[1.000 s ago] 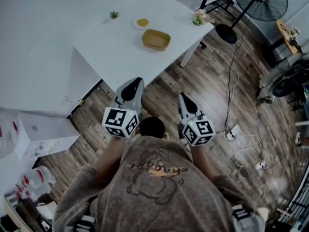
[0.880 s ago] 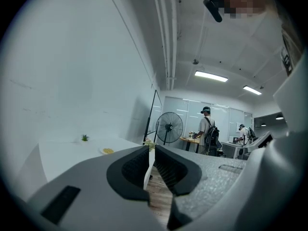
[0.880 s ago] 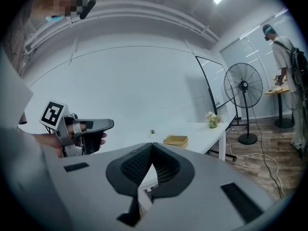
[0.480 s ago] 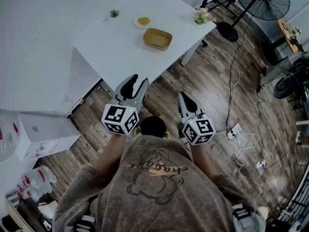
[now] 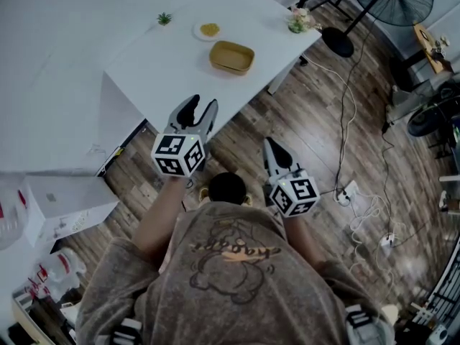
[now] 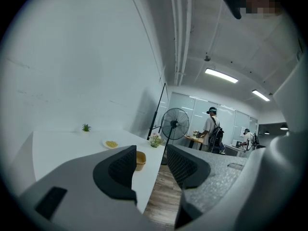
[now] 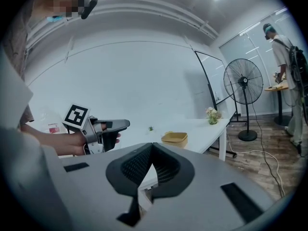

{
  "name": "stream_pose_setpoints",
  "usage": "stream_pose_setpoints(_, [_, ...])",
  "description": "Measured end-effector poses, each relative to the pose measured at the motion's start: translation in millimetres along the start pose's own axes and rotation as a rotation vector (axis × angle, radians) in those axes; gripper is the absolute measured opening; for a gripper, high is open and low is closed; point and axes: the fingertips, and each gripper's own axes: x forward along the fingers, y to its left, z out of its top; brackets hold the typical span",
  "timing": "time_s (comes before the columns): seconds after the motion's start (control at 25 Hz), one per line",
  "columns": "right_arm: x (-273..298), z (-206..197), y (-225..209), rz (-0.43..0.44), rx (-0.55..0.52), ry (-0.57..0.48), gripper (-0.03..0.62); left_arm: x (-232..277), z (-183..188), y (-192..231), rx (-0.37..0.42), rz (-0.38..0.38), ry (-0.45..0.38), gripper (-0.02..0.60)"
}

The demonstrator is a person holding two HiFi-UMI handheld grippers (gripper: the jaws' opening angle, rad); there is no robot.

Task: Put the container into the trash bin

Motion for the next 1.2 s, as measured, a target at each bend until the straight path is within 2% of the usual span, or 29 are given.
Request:
stream_pose_setpoints(0.52, [40.3, -11.8, -25.0, -0.008, 0.034, 0.052, 0.002, 112.3, -43.1, 79.0, -0.047, 0.083, 0.117, 0.181])
stream_pose_setpoints(0.92, [45.2, -33.5, -52.6, -0.073, 0.079, 0.098, 0.002, 186.7, -76.0, 127.0, -0.07, 0.155, 0.184, 0.181])
stream_pose_setpoints(1.2, [52.1, -42.9, -69.4, -0.106, 0.101, 0.135, 0.002, 232.1, -84.0, 162.3, -0.089, 0.213, 0.204, 0.183])
